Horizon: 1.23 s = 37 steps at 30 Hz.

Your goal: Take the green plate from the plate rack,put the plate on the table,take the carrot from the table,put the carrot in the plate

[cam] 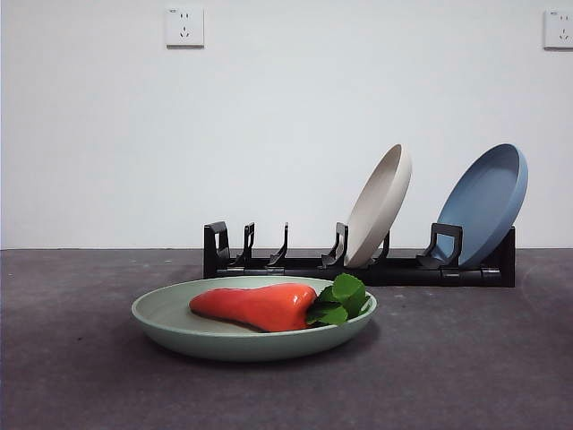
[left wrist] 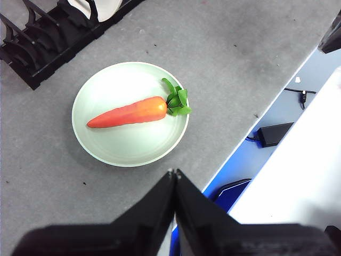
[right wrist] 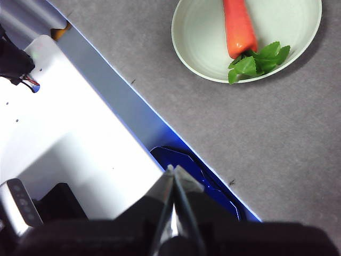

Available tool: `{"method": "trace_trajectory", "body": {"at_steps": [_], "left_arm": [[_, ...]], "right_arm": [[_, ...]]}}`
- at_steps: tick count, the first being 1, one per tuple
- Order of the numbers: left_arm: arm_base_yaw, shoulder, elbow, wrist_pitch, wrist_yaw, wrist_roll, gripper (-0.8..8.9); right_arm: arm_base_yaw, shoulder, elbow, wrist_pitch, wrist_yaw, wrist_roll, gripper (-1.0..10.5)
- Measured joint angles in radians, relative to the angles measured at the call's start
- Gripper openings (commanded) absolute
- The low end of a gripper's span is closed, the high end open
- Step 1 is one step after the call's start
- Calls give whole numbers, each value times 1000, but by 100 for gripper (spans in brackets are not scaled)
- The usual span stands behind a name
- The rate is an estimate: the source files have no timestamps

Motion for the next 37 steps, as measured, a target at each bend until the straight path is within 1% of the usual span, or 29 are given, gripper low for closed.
{"method": "trace_trajectory", "body": {"at_steps": [12,15,17,19,20,22,24,28,30,31,33,37], "left_arm": [[0,0,0,1,-5,1,-3],[23,-5,0,27,-64,11,-3],[70,-15,0,100,-115,47,-3],[149,-27,-1,222,-116,119,-3],[188,-35,-4,287,-99,157,-3],[293,-59,-26,459,-21,246,-3],[406,-90,-73,637,87,306,-3],[651,-183,-248,991,323,357,-3],[741,-244,-348,1118,385,366,-3],[777,-282,-402,1162,388,370,-3],[835,-349,-500,1191,388,373,-3],[936,-479,-684,1168,388,378,-3]], "right_arm": [[0,0,0,0,0,0,1],[0,0,0,0,0,0,1],[0,0,0,0,0,0,1],[0,0,0,0,0,0,1],[0,0,0,0,0,0,1],[0,0,0,0,0,0,1],[0,0,0,0,0,0,1],[0,0,0,0,0,0,1],[0,0,0,0,0,0,1],[0,0,0,0,0,0,1],[0,0,0,0,0,0,1],[0,0,0,0,0,0,1]]}}
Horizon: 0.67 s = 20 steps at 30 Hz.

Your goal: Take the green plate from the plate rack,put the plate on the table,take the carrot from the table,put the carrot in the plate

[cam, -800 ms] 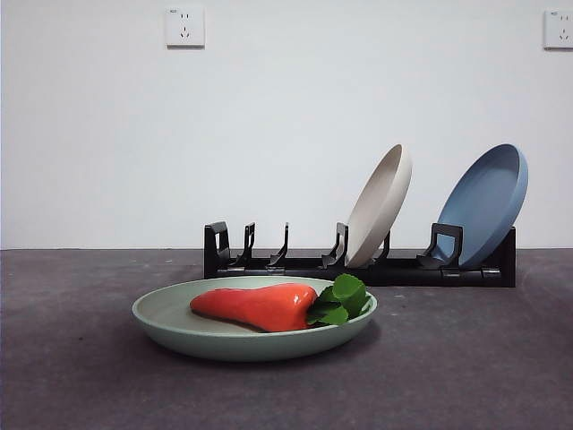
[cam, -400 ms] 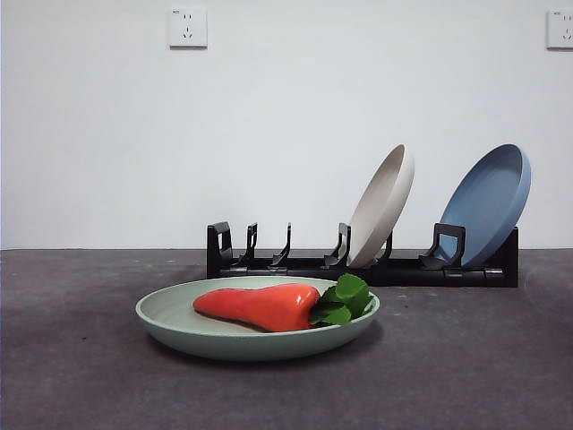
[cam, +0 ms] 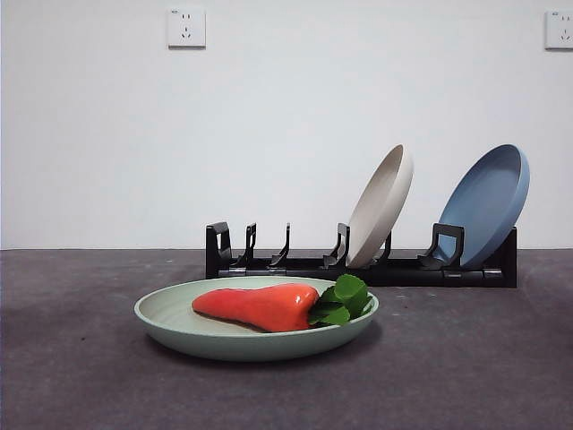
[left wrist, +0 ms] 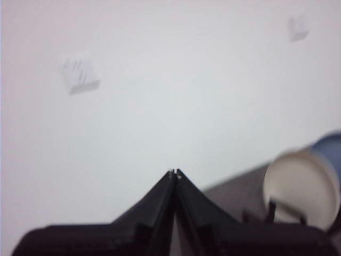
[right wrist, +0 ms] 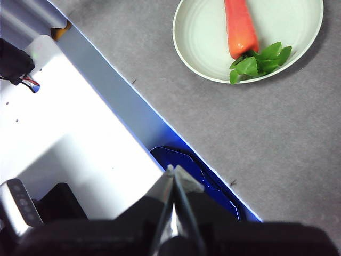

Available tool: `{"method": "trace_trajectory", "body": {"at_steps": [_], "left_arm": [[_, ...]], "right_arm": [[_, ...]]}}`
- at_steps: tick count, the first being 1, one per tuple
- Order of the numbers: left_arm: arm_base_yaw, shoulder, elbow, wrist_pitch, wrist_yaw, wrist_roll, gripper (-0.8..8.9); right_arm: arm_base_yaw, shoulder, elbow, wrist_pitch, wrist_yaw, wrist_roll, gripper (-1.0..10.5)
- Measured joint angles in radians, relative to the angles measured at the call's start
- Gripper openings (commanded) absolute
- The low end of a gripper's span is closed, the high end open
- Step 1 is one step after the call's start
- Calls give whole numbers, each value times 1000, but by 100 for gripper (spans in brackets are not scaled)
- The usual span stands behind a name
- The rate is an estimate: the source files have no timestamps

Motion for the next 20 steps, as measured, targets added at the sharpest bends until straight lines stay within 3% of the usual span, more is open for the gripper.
{"method": "trace_trajectory", "body": {"at_steps": [9,20], "left_arm": [[160,-240,-308,-119,0,1,-3],[191,-375,-546,-128,0,-25,-3]], "right_arm": [[0,0,0,0,0,0,1],[0,0,0,0,0,0,1]]}}
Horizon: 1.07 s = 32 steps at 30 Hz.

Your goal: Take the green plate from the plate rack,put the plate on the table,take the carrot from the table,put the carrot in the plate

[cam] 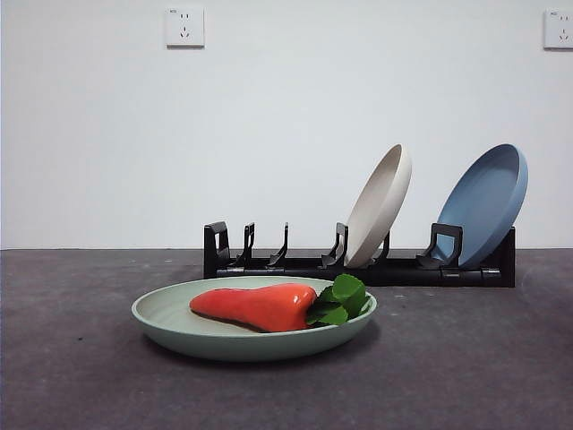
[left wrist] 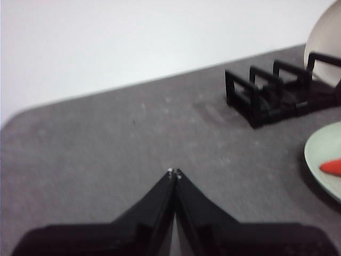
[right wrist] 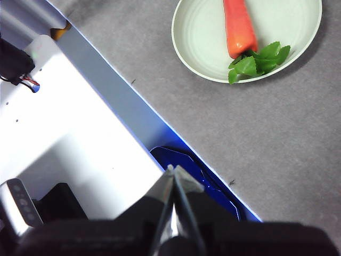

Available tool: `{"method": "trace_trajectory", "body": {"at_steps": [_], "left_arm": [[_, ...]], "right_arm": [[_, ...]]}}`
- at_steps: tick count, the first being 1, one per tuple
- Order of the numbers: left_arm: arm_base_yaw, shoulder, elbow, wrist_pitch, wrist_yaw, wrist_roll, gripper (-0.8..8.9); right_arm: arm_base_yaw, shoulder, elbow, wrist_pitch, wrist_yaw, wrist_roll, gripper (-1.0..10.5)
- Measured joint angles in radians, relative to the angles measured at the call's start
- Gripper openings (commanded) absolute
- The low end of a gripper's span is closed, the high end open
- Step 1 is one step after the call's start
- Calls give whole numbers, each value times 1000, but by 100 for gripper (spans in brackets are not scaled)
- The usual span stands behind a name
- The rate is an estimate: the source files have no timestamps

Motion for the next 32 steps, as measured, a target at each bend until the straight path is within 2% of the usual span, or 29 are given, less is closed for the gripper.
{"method": "trace_trajectory", "body": {"at_steps": [10,32], "left_arm": [[0,-56,-26,-82,10,-63,-3],[1,-72,-26,-78,11,-64,-3]], "right_arm": [[0,0,0,0,0,0,1],[-13,-5,0,0,1,-1,1]]}}
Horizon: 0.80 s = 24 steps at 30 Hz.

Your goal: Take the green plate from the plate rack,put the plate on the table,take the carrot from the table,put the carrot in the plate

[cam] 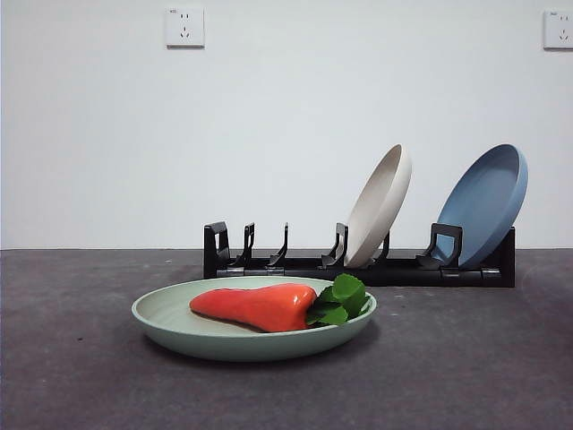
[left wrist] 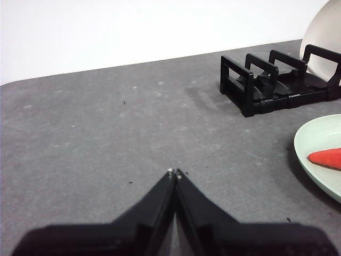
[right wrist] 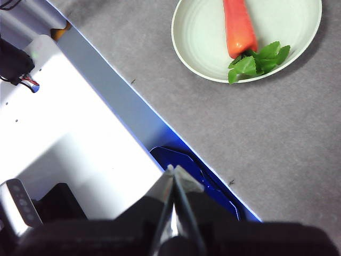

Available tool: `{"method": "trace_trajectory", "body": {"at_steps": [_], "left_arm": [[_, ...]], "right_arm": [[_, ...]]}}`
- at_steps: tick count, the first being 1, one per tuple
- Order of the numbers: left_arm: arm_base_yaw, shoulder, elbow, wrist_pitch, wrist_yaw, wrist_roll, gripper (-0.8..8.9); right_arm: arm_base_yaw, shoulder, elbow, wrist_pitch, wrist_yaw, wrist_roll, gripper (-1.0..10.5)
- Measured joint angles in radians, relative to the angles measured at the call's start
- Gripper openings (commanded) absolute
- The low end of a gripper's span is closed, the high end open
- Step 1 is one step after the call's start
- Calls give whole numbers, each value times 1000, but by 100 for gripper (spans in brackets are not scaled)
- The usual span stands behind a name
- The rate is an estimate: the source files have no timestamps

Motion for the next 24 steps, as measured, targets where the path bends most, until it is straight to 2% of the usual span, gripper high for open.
{"method": "trace_trajectory", "body": {"at_steps": [4,9,14,19,24], "left_arm": [[0,0,0,0,-1,0,-3],[0,0,0,-1,-1,0,-3],[0,0,0,-1,-1,0,-3],[0,0,0,-1,-1,0,-3],[0,0,0,-1,-1,0,-3]], "right_arm": [[-86,-61,0,24,-8,-43,1],[-302,-189,-19,186,-82,-98,1],[-534,-347,-135,367,-83,-127,1],[-634,-489,-349,596,-79,-128,1],[-650,-616,-618,793,-50,-69,1]]}}
